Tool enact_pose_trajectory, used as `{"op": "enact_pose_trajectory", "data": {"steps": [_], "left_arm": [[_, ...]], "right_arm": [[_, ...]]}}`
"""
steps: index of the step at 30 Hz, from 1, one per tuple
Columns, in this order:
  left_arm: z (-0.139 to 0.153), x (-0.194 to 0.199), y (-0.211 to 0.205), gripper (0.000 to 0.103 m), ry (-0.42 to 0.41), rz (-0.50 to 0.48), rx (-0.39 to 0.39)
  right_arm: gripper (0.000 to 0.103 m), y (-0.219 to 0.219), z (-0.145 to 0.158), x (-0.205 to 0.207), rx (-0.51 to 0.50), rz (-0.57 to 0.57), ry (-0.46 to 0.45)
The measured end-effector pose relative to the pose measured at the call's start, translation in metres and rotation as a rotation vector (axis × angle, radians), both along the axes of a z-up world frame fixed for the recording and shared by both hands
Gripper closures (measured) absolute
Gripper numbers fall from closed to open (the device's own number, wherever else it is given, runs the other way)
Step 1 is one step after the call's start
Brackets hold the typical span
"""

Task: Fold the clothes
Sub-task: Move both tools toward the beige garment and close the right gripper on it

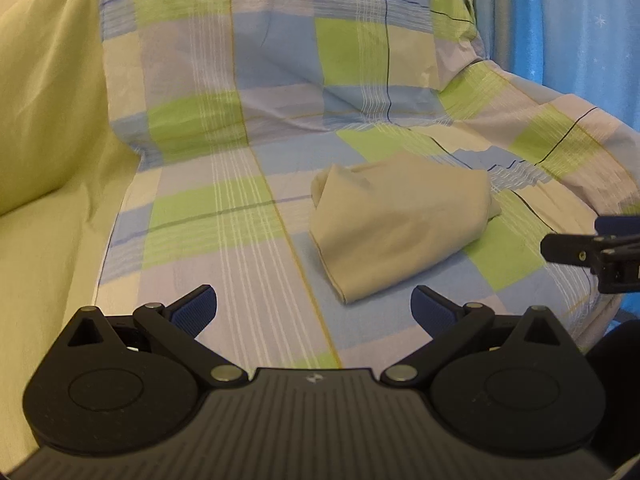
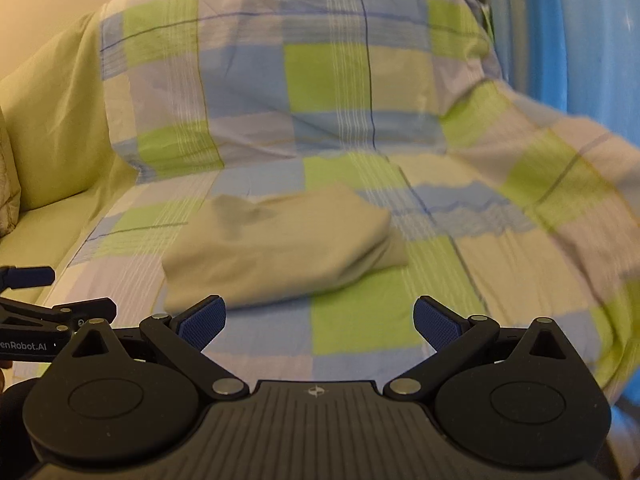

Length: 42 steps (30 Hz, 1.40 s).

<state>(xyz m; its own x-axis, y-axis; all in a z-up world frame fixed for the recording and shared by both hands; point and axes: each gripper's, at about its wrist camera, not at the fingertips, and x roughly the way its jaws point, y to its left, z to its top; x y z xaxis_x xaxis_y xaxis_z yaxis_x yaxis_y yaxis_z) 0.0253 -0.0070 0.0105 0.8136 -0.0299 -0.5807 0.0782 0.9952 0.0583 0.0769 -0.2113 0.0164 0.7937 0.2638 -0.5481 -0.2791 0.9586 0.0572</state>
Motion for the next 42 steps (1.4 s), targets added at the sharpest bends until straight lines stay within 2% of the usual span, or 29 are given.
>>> {"op": "enact_pose_trajectory", "data": {"steps": [6, 9, 16, 19, 23, 26, 29, 31, 34, 35, 36, 37, 38, 39, 40, 42], "left_arm": [[0.003, 0.035, 0.003, 0.001, 0.013, -0.034, -0.048], [-0.002, 0.052, 0.006, 0.001, 0.049, -0.030, -0.078], [-0.012, 0.071, 0.000, 0.001, 0.035, -0.048, -0.014], [-0.016, 0.077, -0.001, 0.001, 0.001, -0.087, -0.017], [-0.023, 0.092, 0.000, 0.001, 0.039, -0.118, -0.001], [-0.029, 0.106, 0.010, 0.001, 0.080, -0.120, -0.029], [-0.034, 0.116, 0.019, 0.002, 0.091, -0.139, -0.055], [-0.037, 0.121, 0.023, 0.004, 0.092, -0.164, -0.077], [-0.043, 0.128, 0.023, 0.010, 0.099, -0.209, -0.094], [-0.045, 0.130, 0.022, 0.013, 0.103, -0.223, -0.093], [-0.047, 0.131, 0.021, 0.022, 0.108, -0.237, -0.092], [-0.049, 0.132, 0.020, 0.027, 0.112, -0.248, -0.094], [-0.050, 0.132, 0.020, 0.028, 0.108, -0.252, -0.099], [-0.050, 0.130, 0.021, 0.028, 0.099, -0.250, -0.107], [-0.049, 0.128, 0.021, 0.028, 0.089, -0.246, -0.115], [-0.045, 0.122, 0.025, 0.027, 0.065, -0.233, -0.138]], "right_arm": [[0.000, 0.003, 0.001, 0.036, -0.003, -0.008, 0.020], [0.000, 0.004, -0.002, 0.053, 0.004, 0.004, 0.049], [0.000, 0.014, -0.015, 0.080, -0.025, 0.046, 0.081], [0.000, 0.019, -0.022, 0.092, -0.032, 0.060, 0.101], [0.000, 0.023, -0.030, 0.104, -0.029, 0.095, 0.107], [0.002, 0.026, -0.038, 0.112, -0.018, 0.159, 0.120], [0.013, 0.040, -0.046, 0.117, -0.068, 0.238, 0.121], [0.016, 0.053, -0.052, 0.120, -0.121, 0.276, 0.105], [0.029, 0.066, -0.062, 0.129, -0.175, 0.305, 0.109], [0.045, 0.069, -0.065, 0.131, -0.186, 0.317, 0.113], [0.057, 0.071, -0.066, 0.132, -0.188, 0.329, 0.113], [0.062, 0.070, -0.064, 0.132, -0.181, 0.334, 0.108], [0.074, 0.070, -0.063, 0.132, -0.174, 0.340, 0.104], [0.092, 0.069, -0.061, 0.131, -0.167, 0.345, 0.100], [0.097, 0.068, -0.058, 0.131, -0.159, 0.348, 0.094], [0.098, 0.062, -0.047, 0.128, -0.141, 0.345, 0.074]]}}
